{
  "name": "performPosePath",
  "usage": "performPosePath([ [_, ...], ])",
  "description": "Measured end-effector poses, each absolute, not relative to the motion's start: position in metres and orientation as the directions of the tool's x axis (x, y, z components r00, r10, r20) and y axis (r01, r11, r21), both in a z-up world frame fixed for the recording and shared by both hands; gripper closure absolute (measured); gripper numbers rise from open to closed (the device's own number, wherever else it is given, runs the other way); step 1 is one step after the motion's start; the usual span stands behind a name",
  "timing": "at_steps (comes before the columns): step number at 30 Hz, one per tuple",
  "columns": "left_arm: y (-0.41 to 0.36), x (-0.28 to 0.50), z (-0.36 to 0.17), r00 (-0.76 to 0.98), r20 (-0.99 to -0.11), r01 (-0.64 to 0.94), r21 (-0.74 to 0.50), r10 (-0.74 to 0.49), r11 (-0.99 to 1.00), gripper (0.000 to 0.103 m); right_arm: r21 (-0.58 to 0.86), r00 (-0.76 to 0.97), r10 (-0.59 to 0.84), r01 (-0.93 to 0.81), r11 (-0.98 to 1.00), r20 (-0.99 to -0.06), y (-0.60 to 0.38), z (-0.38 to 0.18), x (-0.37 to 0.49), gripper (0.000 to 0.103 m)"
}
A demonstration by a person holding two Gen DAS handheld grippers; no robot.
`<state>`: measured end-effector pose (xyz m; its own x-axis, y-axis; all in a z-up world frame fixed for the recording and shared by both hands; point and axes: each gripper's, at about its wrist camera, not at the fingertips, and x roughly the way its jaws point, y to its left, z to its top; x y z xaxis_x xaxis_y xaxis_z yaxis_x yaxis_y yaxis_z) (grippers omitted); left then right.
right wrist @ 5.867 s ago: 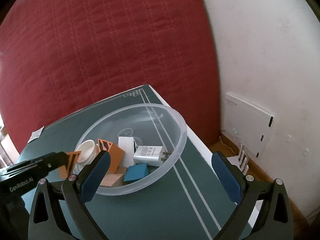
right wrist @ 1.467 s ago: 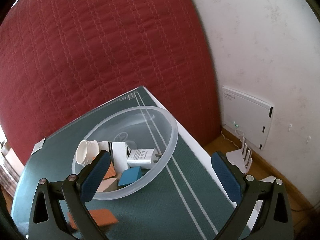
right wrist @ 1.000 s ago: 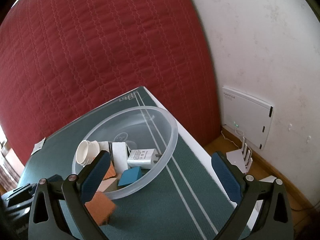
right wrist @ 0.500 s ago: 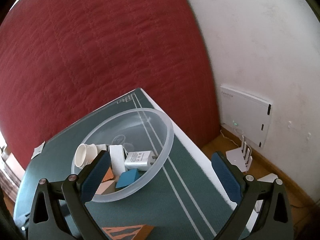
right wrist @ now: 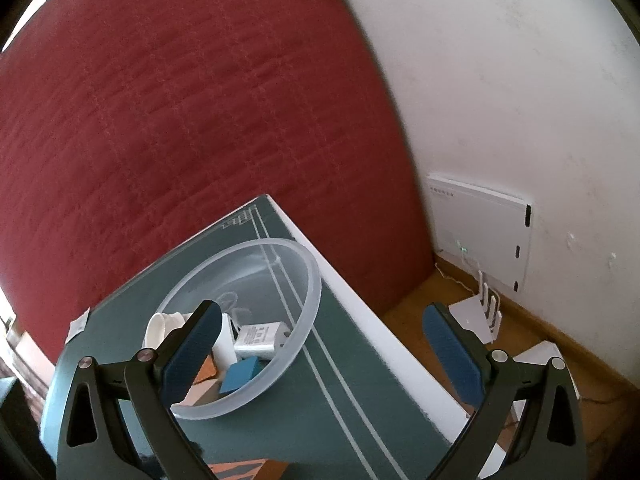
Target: Organize rigid objects
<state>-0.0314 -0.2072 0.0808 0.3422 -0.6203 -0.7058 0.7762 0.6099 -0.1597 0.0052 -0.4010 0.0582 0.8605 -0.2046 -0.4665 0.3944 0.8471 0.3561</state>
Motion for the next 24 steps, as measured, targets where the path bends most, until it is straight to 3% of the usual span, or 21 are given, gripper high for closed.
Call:
performPosePath([
  [5,-0.216,-0.026,0.067,0.303,-0.731,0.781,-0.178,-0.612,0.599,0.057,0.352,0.856,-0.203,0.397,0.847,-0.476,-0.402,0.057,0.009,0.002],
  [24,-0.168,-0.016,0.118,0.472,-0.651,0.697,-0.138,-0.594,0.704,0.058,0.358,0.857,-0.202,0.397,0.845,-0.474,-0.397,0.058,0.007,0.002],
])
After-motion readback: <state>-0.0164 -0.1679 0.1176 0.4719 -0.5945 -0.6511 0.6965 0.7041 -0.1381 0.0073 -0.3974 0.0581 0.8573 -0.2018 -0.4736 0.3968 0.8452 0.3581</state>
